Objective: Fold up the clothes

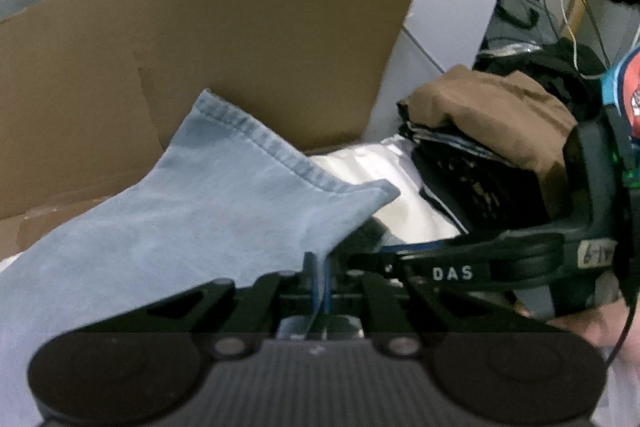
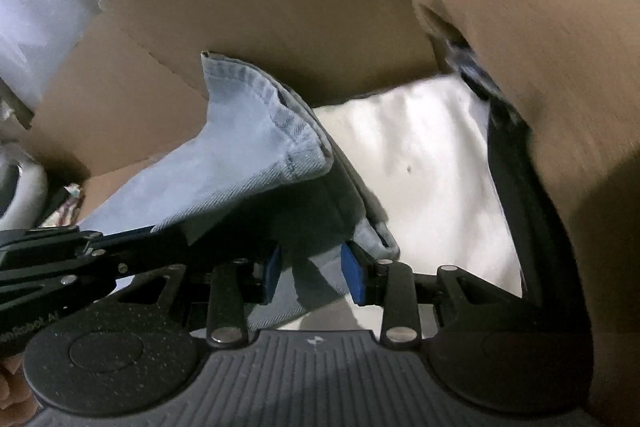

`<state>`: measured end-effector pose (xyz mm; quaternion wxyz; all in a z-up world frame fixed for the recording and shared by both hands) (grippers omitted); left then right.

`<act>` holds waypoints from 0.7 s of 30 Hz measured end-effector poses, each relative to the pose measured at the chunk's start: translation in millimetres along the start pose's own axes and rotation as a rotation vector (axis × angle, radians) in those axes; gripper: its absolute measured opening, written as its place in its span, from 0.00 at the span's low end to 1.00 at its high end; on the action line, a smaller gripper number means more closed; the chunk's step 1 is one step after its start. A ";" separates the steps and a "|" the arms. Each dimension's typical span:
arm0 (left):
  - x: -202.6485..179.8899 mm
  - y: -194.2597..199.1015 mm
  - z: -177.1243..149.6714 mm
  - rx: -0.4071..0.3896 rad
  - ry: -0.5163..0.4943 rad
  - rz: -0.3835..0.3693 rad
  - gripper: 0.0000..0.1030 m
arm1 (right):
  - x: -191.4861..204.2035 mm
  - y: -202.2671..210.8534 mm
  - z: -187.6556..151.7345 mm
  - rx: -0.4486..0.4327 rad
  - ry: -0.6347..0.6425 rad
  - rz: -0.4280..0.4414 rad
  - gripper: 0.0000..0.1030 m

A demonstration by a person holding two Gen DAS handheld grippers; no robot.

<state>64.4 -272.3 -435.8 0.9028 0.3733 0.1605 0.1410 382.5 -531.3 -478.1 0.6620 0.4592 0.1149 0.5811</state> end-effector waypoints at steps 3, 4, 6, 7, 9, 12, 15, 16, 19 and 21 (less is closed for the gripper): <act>-2.1 -4.7 -5.9 0.013 -0.008 -0.007 0.02 | -1.8 5.2 -3.8 0.002 0.010 -0.015 0.39; -2.0 -6.1 -7.7 0.016 -0.006 -0.006 0.02 | -2.4 7.1 -5.0 0.003 0.008 -0.023 0.39; -3.0 -10.2 -12.3 0.024 -0.005 -0.007 0.02 | -3.8 11.0 -7.5 0.004 0.004 -0.040 0.39; -3.8 -12.6 -15.0 0.029 -0.009 -0.007 0.02 | -4.5 13.0 -8.8 0.004 0.002 -0.048 0.39; -4.8 -15.6 -19.2 0.036 -0.012 -0.008 0.02 | -5.1 14.8 -12.0 0.010 -0.005 -0.056 0.39; -6.2 -20.0 -25.7 0.047 -0.018 -0.010 0.02 | -6.2 18.8 -17.7 0.019 -0.013 -0.059 0.40; -7.7 -24.5 -32.1 0.057 -0.024 -0.011 0.02 | -8.2 21.9 -21.7 0.021 -0.017 -0.064 0.40; -8.2 -26.0 -34.2 0.061 -0.026 -0.012 0.02 | -8.3 22.7 -22.9 0.022 -0.016 -0.065 0.40; -8.2 -32.0 -38.6 0.075 -0.026 -0.004 0.02 | -10.1 20.3 -22.6 0.025 -0.028 -0.071 0.40; -6.8 -35.5 -40.0 0.083 -0.010 0.001 0.04 | -10.2 19.5 -21.4 0.025 -0.042 -0.071 0.40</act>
Point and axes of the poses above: each gripper's, at about its wrist camera, not at the fingertips, and y roughly against the way its jaws point, x to its left, z to its top, the point moved 8 cm from there along -y, roughly the way its jaws point, and after that the axes turned 5 degrees about -z, right-handed, at the moved point
